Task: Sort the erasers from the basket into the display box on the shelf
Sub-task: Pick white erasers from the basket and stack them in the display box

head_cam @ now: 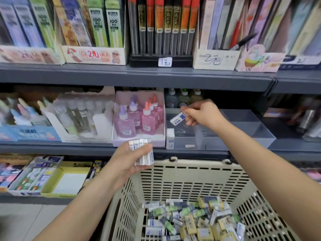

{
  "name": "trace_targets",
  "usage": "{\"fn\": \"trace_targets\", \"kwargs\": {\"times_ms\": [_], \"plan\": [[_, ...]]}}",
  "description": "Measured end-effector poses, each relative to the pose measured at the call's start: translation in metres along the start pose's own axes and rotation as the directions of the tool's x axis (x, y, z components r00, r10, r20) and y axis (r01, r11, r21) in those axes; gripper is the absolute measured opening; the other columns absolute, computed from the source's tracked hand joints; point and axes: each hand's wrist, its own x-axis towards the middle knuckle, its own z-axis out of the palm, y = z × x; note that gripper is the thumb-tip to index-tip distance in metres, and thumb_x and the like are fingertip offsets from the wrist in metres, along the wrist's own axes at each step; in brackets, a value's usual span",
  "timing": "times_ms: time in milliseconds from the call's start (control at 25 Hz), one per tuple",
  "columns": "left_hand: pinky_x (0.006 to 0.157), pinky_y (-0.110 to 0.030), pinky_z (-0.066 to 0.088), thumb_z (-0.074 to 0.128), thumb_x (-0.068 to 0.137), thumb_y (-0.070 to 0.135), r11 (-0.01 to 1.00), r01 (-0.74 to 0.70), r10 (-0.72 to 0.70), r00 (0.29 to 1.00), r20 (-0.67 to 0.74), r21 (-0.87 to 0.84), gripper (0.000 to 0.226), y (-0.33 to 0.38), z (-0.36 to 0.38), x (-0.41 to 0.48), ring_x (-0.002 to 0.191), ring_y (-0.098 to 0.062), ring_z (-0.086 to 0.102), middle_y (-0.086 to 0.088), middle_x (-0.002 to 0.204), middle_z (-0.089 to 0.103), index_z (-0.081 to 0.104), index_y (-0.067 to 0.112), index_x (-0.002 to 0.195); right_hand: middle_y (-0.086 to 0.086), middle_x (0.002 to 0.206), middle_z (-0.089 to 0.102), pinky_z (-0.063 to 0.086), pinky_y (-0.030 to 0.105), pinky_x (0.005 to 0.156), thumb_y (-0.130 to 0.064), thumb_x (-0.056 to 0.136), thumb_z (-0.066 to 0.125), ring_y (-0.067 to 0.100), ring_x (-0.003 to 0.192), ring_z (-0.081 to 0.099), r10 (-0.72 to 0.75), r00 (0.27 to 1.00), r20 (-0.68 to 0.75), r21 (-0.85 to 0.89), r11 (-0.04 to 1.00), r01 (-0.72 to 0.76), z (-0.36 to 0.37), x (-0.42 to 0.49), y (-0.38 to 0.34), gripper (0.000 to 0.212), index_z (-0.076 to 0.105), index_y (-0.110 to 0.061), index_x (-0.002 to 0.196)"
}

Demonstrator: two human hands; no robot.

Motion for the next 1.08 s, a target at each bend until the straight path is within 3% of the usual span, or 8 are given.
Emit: {"fn": "trace_targets", "kwargs": {"times_ms": [160,280,520,680,760,840,920,1080], "plan": [[0.06,-0.029,0.056,0.077,0.058,0.024,0.999,0.046,-0.046,0.999,0.007,-0.004,0.046,-0.009,-0.006,0.01,0.068,-0.015,0.069,-0.004,0.075,0.071,0.062,0.009,0.099,0.007,0.063,0.068,0.053,0.022,0.058,-0.037,0.084,0.065,0.009,0.05,0.063,0.029,0.999,-0.015,-0.274,0.961,-0.032,0.01,0.022,0.003,0.026,0.062,-0.016,0.069],[0.059,-0.028,0.056,0.076,0.055,0.025,0.999,0.032,-0.033,0.998,0.05,0.013,0.048,-0.01,-0.009,0.014,0.068,-0.013,0.069,-0.003,0.075,0.072,0.063,0.009,0.098,0.002,0.068,0.071,0.05,0.025,0.072,-0.046,0.088,0.056,0.012,0.066,0.067,0.047,0.984,0.172,-0.553,0.831,0.057,0.029,0.025,0.003,0.032,0.062,-0.02,0.07],[0.065,-0.032,0.057,0.07,0.063,0.017,0.998,-0.019,0.025,0.993,0.111,-0.058,0.045,-0.01,-0.015,0.025,0.077,-0.018,0.07,-0.006,0.086,0.073,0.058,0.009,0.106,0.003,0.071,0.063,0.048,0.025,0.064,-0.031,0.098,0.041,0.012,0.058,0.061,0.089,0.941,0.325,-0.491,0.867,0.087,0.044,0.023,0.019,0.034,0.051,-0.017,0.069],[0.061,-0.032,0.058,0.066,0.066,0.012,0.994,0.013,0.004,0.988,0.157,-0.109,0.036,-0.008,-0.009,0.027,0.075,-0.021,0.071,-0.009,0.083,0.073,0.058,0.008,0.101,0.0,0.077,0.06,0.044,0.03,0.067,-0.039,0.095,0.043,0.02,0.074,0.054,-0.19,0.977,0.098,-0.68,0.704,0.205,0.04,0.004,0.018,0.032,0.059,-0.019,0.077],[0.06,-0.032,0.057,0.065,0.067,0.013,0.99,0.023,0.001,0.985,0.173,-0.138,0.035,-0.005,-0.005,0.027,0.074,-0.021,0.071,-0.009,0.082,0.073,0.059,0.007,0.101,-0.012,0.059,0.057,0.04,0.026,0.059,-0.04,0.091,0.051,0.006,0.062,0.053,-0.327,0.944,0.036,-0.461,0.833,0.306,0.046,-0.02,0.005,0.03,0.057,-0.031,0.063],[0.059,-0.03,0.057,0.065,0.068,0.016,0.985,0.028,0.004,0.983,0.182,-0.172,0.037,-0.002,-0.001,0.025,0.072,-0.018,0.07,-0.008,0.08,0.073,0.059,0.008,0.104,-0.019,0.066,0.063,0.048,0.024,0.064,-0.035,0.088,0.059,-0.001,0.064,0.056,-0.31,0.934,0.179,-0.135,0.932,0.335,0.052,-0.042,-0.006,0.015,0.066,-0.036,0.075],[0.059,-0.029,0.057,0.065,0.07,0.019,0.984,0.02,0.013,0.983,0.184,-0.178,0.038,-0.003,0.005,0.024,0.072,-0.016,0.07,-0.007,0.081,0.073,0.06,0.01,0.106,-0.013,0.08,0.067,0.051,0.021,0.067,-0.024,0.087,0.063,0.003,0.066,0.061,-0.277,0.917,0.287,-0.063,0.95,0.307,0.057,-0.053,-0.008,0.011,0.07,-0.025,0.095],[0.063,-0.03,0.058,0.065,0.075,0.017,0.993,-0.027,0.041,0.992,0.117,-0.114,0.034,-0.01,0.013,0.022,0.078,-0.018,0.071,-0.01,0.088,0.074,0.059,0.008,0.107,-0.004,0.069,0.062,0.045,0.016,0.051,-0.008,0.086,0.064,0.009,0.057,0.061,-0.161,0.936,0.314,0.014,0.986,0.165,0.048,-0.06,-0.004,0.013,0.06,-0.019,0.08]]}}
